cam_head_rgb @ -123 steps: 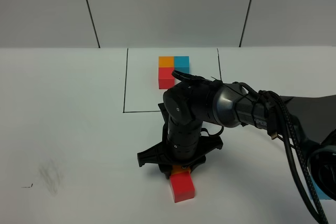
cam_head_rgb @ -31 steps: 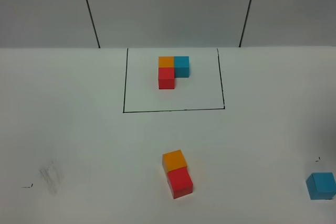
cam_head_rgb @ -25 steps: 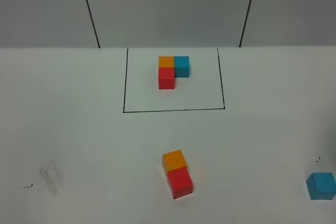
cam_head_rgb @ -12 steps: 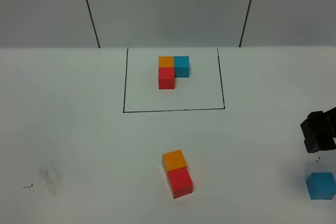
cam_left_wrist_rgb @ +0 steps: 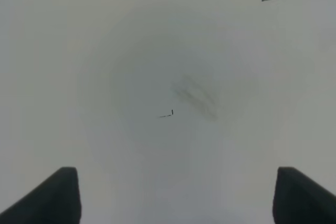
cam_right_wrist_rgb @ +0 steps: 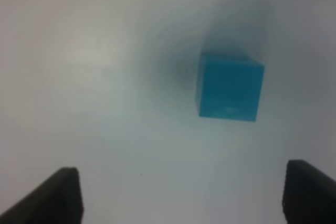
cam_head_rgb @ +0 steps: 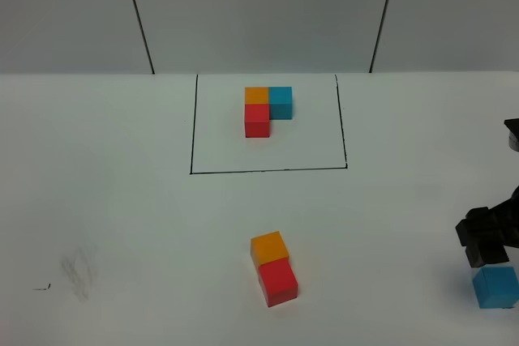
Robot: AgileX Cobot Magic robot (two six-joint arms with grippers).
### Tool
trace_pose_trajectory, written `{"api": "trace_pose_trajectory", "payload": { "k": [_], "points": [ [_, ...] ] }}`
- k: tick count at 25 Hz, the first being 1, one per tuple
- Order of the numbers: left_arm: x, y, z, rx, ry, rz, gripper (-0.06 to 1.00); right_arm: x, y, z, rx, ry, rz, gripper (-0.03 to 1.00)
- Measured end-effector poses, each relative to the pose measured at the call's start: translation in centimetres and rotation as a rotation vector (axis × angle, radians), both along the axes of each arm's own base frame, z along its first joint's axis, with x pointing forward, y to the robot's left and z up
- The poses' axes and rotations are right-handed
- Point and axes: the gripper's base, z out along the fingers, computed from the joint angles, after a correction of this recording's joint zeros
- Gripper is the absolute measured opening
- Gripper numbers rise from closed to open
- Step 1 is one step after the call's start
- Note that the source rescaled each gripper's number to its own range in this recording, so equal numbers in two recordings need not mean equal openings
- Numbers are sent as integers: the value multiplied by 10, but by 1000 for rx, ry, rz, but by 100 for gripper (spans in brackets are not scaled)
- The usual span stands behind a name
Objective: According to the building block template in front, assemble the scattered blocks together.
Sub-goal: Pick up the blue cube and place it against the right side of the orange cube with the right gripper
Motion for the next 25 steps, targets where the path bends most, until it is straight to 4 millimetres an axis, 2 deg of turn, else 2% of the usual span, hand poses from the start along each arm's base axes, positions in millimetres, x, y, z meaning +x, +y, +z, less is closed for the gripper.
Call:
{"api": "trace_pose_trajectory", "payload": {
  "k": [8, 14, 19, 25],
  "points": [
    [0, 0, 0, 0, 0, 0, 99, 17, 3, -31, -10, 43, 29, 59],
    [0, 0, 0, 0, 0, 0, 99, 26, -15, -41, -21, 51, -6, 59],
    [0, 0, 0, 0, 0, 0, 99, 26, -19, -44, -24, 60, -6, 59],
    [0, 0, 0, 0, 0, 0, 99, 11, -21, -65, -31, 93, 5, 59]
  ]
}}
